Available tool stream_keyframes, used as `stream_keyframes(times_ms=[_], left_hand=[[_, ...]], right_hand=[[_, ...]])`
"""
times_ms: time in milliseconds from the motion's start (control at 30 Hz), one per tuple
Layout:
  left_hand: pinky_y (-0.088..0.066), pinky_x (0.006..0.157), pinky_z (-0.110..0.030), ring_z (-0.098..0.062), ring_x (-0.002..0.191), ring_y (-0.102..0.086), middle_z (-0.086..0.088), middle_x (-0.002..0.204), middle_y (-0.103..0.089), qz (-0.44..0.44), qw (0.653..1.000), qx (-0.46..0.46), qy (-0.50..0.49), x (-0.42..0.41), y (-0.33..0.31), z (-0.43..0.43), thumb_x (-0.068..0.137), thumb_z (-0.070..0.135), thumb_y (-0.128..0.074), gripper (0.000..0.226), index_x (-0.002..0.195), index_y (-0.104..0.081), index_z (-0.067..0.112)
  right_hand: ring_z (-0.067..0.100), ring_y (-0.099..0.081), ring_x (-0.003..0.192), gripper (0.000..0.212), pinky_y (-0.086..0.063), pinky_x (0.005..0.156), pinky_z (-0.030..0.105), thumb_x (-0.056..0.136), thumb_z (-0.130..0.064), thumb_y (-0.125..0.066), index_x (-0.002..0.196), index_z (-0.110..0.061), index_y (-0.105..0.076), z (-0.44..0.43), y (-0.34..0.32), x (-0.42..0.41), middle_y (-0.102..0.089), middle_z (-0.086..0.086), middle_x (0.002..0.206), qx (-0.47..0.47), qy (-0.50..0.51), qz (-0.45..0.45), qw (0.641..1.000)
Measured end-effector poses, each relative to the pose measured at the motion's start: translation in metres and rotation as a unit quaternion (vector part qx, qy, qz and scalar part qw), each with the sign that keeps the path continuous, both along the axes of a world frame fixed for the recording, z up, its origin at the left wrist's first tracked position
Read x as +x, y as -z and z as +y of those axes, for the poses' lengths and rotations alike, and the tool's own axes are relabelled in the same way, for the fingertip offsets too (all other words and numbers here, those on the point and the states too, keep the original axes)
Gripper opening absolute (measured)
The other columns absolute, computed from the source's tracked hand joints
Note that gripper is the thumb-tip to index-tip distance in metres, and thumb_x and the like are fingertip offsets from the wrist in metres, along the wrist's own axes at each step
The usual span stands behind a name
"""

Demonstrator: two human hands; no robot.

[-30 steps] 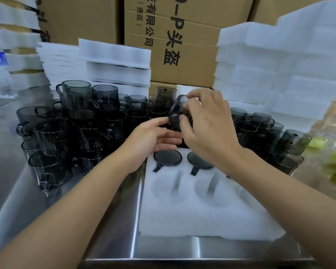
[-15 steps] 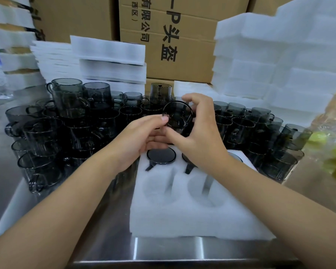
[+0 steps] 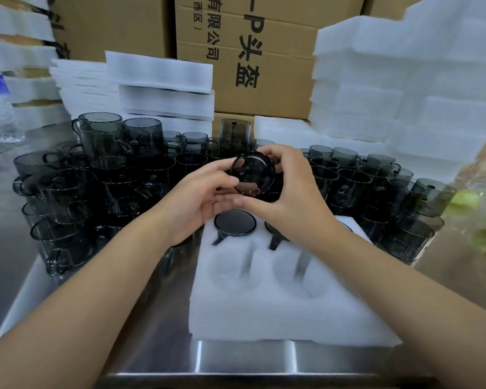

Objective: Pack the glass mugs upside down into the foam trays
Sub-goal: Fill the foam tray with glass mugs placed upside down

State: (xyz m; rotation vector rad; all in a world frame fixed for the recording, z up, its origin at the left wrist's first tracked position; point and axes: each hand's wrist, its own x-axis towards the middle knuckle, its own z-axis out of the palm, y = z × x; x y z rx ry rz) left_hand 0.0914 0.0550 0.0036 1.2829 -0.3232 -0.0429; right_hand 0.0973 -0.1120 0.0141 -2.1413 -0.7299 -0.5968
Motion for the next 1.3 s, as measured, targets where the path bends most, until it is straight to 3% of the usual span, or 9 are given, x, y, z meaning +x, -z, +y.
stream_keyframes(times_ms=[133,233,333,467,700,900,1067,1200,1300], left_hand=[[-0.054,0.079,-0.023,-0.024,0.098,-0.069,-0.015,0.112,-0.070,-0.015,1.000,0.017,-0.006,-0.001,0.001,0.001,0.075,0.011,-0.072,0.062,0.133,-0.050,0.012],[-0.054,0.075,-0.022,-0.018,0.088,-0.070,-0.014,0.109,-0.071,-0.016,0.999,0.029,-0.005,-0.003,0.000,-0.001,0.075,0.020,-0.069,0.059,0.131,-0.052,0.010],[-0.055,0.072,-0.023,-0.014,0.081,-0.069,-0.010,0.105,-0.072,-0.017,0.999,0.041,-0.004,-0.003,0.000,-0.001,0.080,0.022,-0.066,0.042,0.120,-0.061,0.011],[-0.055,0.068,-0.022,-0.015,0.076,-0.070,-0.015,0.098,-0.070,-0.004,1.000,0.026,-0.006,-0.001,0.000,-0.001,0.077,0.025,-0.066,0.035,0.110,-0.065,0.013],[-0.053,0.058,-0.018,-0.008,0.061,-0.064,-0.004,0.075,-0.071,0.028,0.999,0.015,-0.034,0.003,0.000,-0.002,0.069,0.056,-0.065,0.056,0.108,-0.063,0.016],[-0.053,0.062,-0.018,-0.009,0.076,-0.068,-0.003,0.086,-0.072,0.012,0.999,0.003,-0.041,0.004,0.003,0.001,0.072,0.034,-0.070,0.034,0.100,-0.065,0.015],[-0.055,0.065,-0.020,-0.015,0.077,-0.072,-0.011,0.087,-0.075,0.006,0.999,0.001,-0.041,0.002,0.002,0.000,0.075,0.034,-0.067,0.039,0.108,-0.061,0.014],[-0.055,0.064,-0.021,-0.014,0.074,-0.070,-0.008,0.083,-0.073,0.016,0.999,0.011,-0.036,0.003,0.001,0.000,0.078,0.044,-0.059,0.037,0.104,-0.062,0.018],[-0.054,0.062,-0.021,-0.011,0.071,-0.068,0.000,0.075,-0.071,0.018,0.999,0.033,-0.031,0.003,0.001,0.001,0.087,0.044,-0.051,0.032,0.103,-0.062,0.018]], right_hand=[[0.012,-0.041,0.114,0.062,-0.036,0.101,0.043,0.071,-0.028,-0.080,0.124,-0.023,-0.047,0.000,0.000,0.001,-0.043,-0.009,0.117,0.002,0.010,-0.013,1.000],[0.011,-0.040,0.119,0.067,-0.034,0.104,0.041,0.072,-0.028,-0.079,0.130,-0.022,-0.046,-0.001,-0.002,0.000,-0.042,-0.010,0.119,0.010,0.003,-0.017,1.000],[0.013,-0.039,0.122,0.069,-0.032,0.107,0.038,0.076,-0.028,-0.076,0.136,-0.023,-0.042,-0.002,-0.003,-0.001,-0.045,-0.007,0.126,-0.010,-0.008,-0.029,0.999],[0.012,-0.035,0.124,0.068,-0.029,0.109,0.037,0.078,-0.019,-0.070,0.139,-0.025,-0.040,-0.005,-0.004,-0.001,-0.044,-0.007,0.131,-0.035,-0.030,-0.030,0.998],[0.008,-0.035,0.113,0.072,-0.030,0.101,0.019,0.079,-0.017,-0.063,0.145,-0.017,-0.034,-0.008,-0.002,0.004,-0.039,-0.011,0.117,-0.036,-0.040,-0.017,0.998],[0.000,-0.039,0.100,0.061,-0.028,0.086,0.003,0.075,-0.018,-0.077,0.128,-0.015,-0.047,-0.006,0.000,0.006,-0.036,-0.017,0.107,0.023,-0.011,-0.053,0.998],[0.006,-0.043,0.106,0.063,-0.029,0.085,0.003,0.068,-0.023,-0.083,0.113,-0.020,-0.040,-0.006,0.003,0.006,-0.043,-0.004,0.117,0.051,-0.027,-0.026,0.998],[0.011,-0.042,0.119,0.072,-0.030,0.092,0.007,0.070,-0.024,-0.078,0.127,-0.023,-0.035,-0.006,0.002,0.002,-0.041,-0.005,0.131,0.027,-0.054,-0.012,0.998],[0.007,-0.038,0.124,0.078,-0.031,0.104,0.021,0.069,-0.027,-0.071,0.137,-0.023,-0.033,-0.005,-0.001,-0.005,-0.041,-0.013,0.132,-0.004,-0.069,-0.023,0.997]])
